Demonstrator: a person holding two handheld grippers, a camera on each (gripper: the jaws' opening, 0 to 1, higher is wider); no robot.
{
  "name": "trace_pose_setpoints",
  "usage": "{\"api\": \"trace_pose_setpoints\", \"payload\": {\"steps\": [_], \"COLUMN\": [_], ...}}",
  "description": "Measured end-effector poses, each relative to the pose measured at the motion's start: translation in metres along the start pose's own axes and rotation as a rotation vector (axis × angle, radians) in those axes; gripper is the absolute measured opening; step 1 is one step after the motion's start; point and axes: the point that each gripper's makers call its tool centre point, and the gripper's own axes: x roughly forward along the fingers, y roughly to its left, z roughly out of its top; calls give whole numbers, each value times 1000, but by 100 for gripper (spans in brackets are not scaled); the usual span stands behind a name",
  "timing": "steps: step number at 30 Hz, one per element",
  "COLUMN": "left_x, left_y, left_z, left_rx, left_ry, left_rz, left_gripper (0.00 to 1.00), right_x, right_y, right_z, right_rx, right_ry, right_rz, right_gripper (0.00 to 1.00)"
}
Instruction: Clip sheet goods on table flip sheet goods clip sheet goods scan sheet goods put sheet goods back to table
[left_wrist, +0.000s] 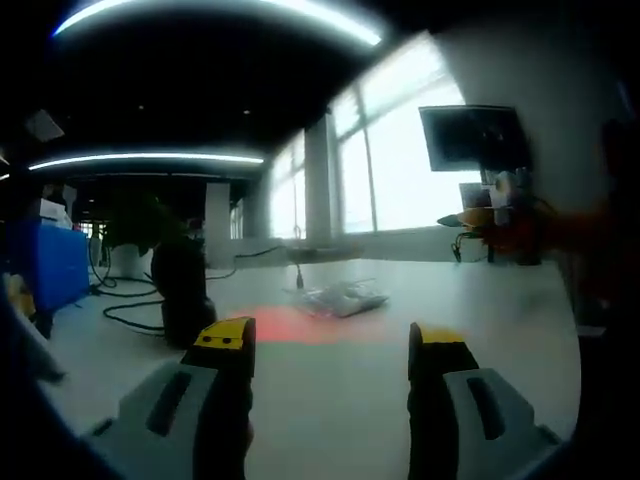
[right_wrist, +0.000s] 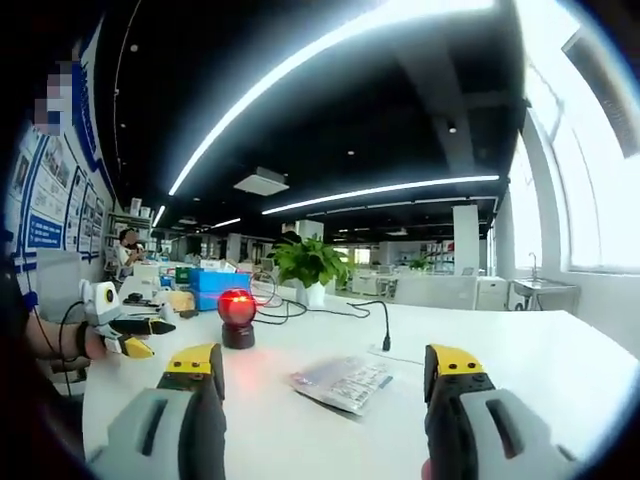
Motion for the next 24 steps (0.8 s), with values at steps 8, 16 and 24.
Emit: {"api": "trace_pose_setpoints", "payload": {"steps": [8, 16, 24], "left_x": [0, 1, 0], "left_y": [3, 2, 2], "left_z": [1, -1, -1], "left_rx": [-7, -1, 2], "left_ry": [-4, 2, 5], "left_rz": [10, 5, 8], "left_gripper": [54, 54, 54], "right_x": [-24, -42, -50], "right_y": [4, -1, 1], "right_z": [-25, -35, -46], "right_rx": [11, 42, 45], "right_ry": [2, -8, -12], "right_rz": [-43, -75, -88], "right_gripper": [75, 74, 73]}}
